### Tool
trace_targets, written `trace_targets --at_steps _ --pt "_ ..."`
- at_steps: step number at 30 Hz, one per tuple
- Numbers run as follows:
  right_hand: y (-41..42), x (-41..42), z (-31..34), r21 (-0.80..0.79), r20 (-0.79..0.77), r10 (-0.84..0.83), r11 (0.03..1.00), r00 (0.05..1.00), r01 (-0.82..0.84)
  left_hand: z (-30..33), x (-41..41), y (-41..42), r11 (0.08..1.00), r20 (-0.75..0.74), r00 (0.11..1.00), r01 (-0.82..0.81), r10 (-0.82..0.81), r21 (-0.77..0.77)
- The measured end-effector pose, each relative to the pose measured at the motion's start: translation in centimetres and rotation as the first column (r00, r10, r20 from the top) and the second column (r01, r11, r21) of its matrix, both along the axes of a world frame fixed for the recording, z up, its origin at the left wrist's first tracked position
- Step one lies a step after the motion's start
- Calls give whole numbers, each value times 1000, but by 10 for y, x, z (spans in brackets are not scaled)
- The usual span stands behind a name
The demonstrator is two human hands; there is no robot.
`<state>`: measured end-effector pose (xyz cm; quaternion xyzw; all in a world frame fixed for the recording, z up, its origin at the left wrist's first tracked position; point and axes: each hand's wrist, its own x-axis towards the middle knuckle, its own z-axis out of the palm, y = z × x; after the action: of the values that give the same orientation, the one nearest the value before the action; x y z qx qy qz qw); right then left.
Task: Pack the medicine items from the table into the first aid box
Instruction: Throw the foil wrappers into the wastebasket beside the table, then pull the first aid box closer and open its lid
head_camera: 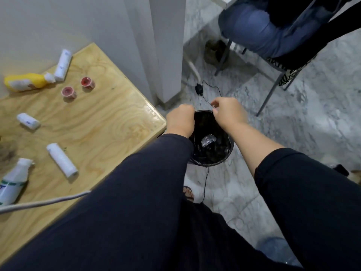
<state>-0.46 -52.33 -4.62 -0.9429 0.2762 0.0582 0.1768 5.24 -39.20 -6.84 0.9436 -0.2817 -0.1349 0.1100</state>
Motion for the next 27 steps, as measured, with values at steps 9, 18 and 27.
trace_targets --at_steps 9,18,27 --pt "88 8 64 -89 52 187 979 981 -182 60 -2 96 995 174 980 -87 93 -44" --pt "244 12 108 -113 37 505 860 862 -498 111 -21 278 961 305 921 -271 243 52" --pt "419 29 119 -161 43 763 643 645 -749 133 -56 468 792 331 757 -608 563 43"
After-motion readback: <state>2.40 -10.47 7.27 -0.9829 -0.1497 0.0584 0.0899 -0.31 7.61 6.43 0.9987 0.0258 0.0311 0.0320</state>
